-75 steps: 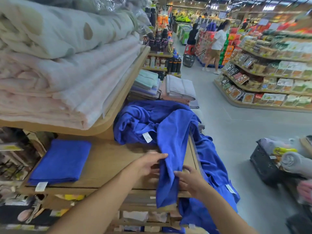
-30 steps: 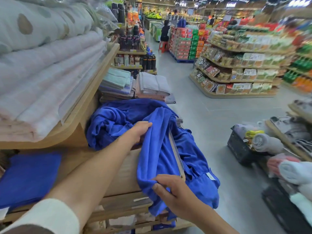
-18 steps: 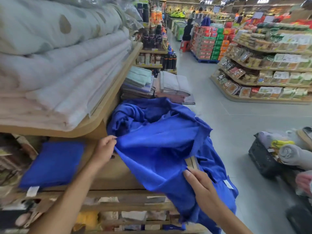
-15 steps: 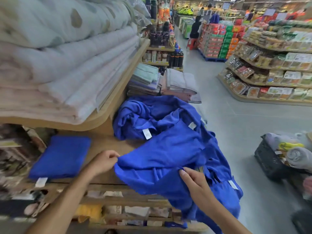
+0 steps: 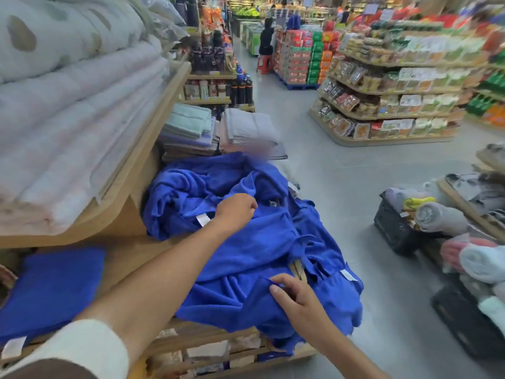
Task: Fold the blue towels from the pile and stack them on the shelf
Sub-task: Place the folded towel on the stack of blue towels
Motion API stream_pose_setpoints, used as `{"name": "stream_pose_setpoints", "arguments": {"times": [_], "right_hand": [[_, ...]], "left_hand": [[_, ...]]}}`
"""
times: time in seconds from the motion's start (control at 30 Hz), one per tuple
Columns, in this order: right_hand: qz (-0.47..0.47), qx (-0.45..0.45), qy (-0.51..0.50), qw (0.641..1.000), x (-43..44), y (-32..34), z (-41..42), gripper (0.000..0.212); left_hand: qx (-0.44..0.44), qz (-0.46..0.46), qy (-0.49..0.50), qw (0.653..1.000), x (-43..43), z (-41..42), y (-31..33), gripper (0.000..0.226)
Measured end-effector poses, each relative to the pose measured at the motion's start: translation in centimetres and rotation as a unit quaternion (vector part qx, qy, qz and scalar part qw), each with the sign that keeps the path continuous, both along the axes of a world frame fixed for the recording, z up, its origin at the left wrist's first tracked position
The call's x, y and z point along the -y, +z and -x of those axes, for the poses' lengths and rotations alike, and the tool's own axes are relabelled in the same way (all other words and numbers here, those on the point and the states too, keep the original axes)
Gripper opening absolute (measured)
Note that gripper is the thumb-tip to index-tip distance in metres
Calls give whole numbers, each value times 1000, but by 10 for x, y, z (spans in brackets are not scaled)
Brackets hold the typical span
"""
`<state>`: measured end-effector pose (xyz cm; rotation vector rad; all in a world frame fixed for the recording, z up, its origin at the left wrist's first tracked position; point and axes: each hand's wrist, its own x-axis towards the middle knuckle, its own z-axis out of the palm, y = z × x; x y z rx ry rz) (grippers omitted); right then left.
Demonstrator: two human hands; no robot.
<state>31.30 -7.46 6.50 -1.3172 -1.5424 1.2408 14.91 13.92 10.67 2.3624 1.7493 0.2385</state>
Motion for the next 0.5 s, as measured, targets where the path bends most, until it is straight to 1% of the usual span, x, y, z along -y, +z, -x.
{"name": "stream_pose_setpoints", "arguments": {"times": [0.07,0.13,0.2,0.23,0.3,0.37,0.4,0.43,0.5], "right_hand": [[-16,2,-13,1000,6,-2,-2,22],[-30,6,-28,999,12,-5,-4,27],[-42,13,-38,998,18,-8,-6,26],[-45,18,-41,998,20,-9,-7,25],[-48,17,-53,997,23,-10,-9,23],[-53,7,-63,997,22,-8,-10,21],[-58,6,-60,996,21,-6,-11,20],[-63,8,-53,997,19,-3,-12,20],[-79,18,-35,996,11,6,-12,17]], "left_hand": [[-66,17,17,998,-20,-19,-3,26],[-128,52,43,989,-33,-26,-10,28],[-164,72,62,982,-40,-26,-20,32],[-164,73,72,981,-43,-24,-25,32],[-122,65,85,987,-46,-20,-31,27],[-40,62,71,995,-47,-16,-33,14],[11,71,59,996,-46,-14,-32,6],[72,85,53,992,-44,-13,-30,5],[210,124,67,968,-36,-12,-21,12]]}}
